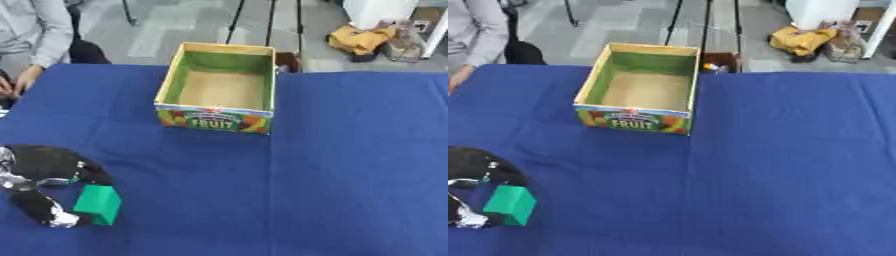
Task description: Pick up objects on the table and place them in the box.
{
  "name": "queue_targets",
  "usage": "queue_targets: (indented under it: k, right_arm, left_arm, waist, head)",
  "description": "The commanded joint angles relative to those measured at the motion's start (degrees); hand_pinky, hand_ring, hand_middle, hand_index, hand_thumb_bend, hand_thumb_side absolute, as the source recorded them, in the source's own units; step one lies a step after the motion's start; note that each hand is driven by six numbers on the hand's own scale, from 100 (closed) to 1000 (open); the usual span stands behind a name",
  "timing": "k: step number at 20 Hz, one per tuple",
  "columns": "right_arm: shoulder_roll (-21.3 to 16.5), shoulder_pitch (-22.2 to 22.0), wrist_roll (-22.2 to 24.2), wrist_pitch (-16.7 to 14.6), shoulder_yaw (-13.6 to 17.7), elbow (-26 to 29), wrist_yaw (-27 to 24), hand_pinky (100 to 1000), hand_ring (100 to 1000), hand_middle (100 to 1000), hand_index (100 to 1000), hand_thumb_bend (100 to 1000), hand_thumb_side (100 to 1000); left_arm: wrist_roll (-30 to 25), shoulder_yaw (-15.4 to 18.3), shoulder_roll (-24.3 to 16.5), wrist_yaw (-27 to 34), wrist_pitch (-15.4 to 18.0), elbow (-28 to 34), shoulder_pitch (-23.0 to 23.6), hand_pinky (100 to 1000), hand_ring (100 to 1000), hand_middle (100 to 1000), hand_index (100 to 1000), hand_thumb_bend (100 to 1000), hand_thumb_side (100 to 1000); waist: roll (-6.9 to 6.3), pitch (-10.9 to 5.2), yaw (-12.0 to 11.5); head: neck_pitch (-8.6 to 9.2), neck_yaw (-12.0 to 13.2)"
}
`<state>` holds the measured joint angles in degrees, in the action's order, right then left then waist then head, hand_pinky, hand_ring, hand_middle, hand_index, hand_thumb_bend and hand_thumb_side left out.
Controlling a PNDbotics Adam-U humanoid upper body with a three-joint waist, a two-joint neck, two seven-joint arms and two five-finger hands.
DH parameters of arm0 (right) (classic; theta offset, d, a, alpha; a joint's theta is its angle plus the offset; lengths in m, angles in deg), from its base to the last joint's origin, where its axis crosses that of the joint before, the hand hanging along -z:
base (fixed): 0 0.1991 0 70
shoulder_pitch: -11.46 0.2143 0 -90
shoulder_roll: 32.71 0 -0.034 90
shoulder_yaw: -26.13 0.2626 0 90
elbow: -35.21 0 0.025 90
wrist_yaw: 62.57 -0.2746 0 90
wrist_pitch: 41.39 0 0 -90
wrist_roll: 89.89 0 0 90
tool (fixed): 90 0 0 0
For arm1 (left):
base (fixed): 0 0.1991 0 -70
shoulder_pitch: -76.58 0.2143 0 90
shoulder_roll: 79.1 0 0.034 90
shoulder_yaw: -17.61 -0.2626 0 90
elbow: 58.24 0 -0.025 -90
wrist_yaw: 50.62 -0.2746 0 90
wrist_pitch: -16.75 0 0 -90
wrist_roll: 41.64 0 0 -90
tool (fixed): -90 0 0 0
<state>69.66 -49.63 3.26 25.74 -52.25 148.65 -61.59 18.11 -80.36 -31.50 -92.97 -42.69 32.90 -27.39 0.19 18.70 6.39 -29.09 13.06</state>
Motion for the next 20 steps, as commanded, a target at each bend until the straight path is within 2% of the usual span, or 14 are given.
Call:
queue_targets:
  k: [1, 8, 11, 15, 17, 20]
  right_arm:
    - [-0.31, 0.63, -0.25, 0.09, 0.39, 1.15, 0.26, 859, 911, 468, 825, 100, 651]
    - [-0.26, 0.64, -0.46, 0.20, 0.45, 1.15, 0.36, 860, 911, 468, 826, 100, 648]
    - [-0.22, 0.62, -0.62, 0.30, 0.53, 1.15, 0.44, 862, 912, 468, 826, 100, 647]
    - [-0.18, 0.49, -0.72, 0.44, 0.58, 1.15, 0.59, 863, 913, 467, 826, 100, 644]
    - [-0.18, 0.45, -0.77, 0.49, 0.62, 1.15, 0.65, 863, 913, 466, 825, 100, 645]
    - [-0.20, 0.40, -0.85, 0.54, 0.65, 1.15, 0.72, 864, 914, 465, 825, 100, 643]
  left_arm:
    - [0.79, -0.61, -0.80, -1.37, -0.25, -0.82, -0.13, 795, 887, 832, 909, 378, 1000]
    - [2.73, -0.87, -0.60, -2.29, -0.67, -1.74, -0.41, 775, 872, 802, 843, 356, 962]
    - [2.97, -1.03, -0.47, -2.37, -0.63, -2.16, -0.47, 766, 863, 787, 798, 325, 930]
    - [3.00, -1.05, -0.33, -1.61, -0.60, -2.54, -0.64, 761, 855, 777, 780, 298, 903]
    - [2.98, -0.94, -0.31, -1.06, -0.72, -2.64, -0.72, 757, 849, 769, 754, 250, 876]
    - [2.86, -0.77, -0.35, -0.28, -0.96, -2.73, -0.77, 756, 847, 766, 735, 233, 874]
  waist:
    - [-0.03, -0.64, 0.15]
    - [-0.10, -0.70, 0.29]
    - [-0.09, -0.73, 0.35]
    - [-0.12, -0.79, 0.39]
    - [-0.11, -0.80, 0.39]
    - [-0.09, -0.80, 0.40]
  head:
    - [0.30, 0.20]
    - [0.34, 0.36]
    - [0.41, 0.44]
    - [0.38, 0.54]
    - [0.37, 0.58]
    - [0.33, 0.65]
